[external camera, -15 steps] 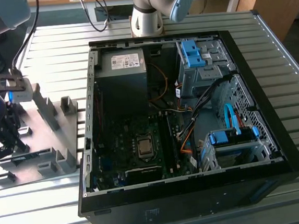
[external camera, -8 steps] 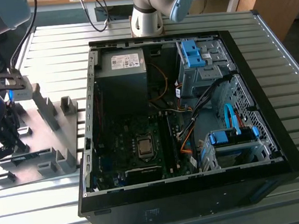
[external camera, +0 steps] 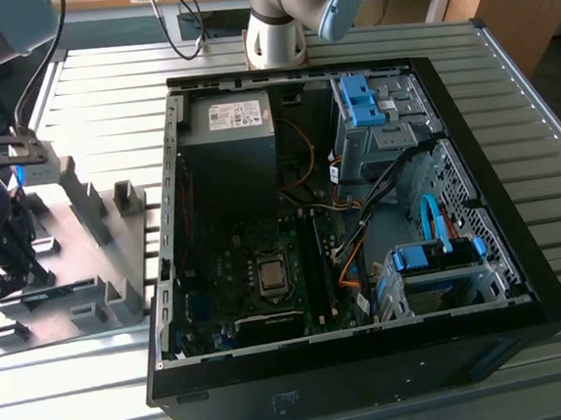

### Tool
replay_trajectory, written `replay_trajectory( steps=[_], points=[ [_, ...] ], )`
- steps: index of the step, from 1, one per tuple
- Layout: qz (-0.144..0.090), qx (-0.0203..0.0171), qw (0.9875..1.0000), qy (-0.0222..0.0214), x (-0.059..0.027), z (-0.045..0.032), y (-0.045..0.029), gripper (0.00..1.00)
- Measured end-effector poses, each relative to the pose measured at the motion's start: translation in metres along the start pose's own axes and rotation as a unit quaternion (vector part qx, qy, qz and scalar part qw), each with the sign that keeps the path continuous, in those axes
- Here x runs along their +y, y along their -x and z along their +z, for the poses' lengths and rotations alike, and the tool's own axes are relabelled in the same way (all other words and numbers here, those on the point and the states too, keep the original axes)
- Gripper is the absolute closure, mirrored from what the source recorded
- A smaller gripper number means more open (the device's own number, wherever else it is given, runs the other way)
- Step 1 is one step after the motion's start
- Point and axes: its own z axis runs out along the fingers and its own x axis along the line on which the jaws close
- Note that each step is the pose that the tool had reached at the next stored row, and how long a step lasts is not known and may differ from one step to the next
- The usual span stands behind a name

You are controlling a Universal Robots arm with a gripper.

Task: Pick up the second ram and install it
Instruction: 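Pick up the second ram and move it above second insertion slot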

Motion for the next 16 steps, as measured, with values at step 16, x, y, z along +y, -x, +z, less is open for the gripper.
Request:
replay_trajectory(
  steps=[16],
  points=[
    [-0.08, 0.0031, 0.9968, 0.0023, 0.0, 0.0, 0.0, 0.9]
  ],
)
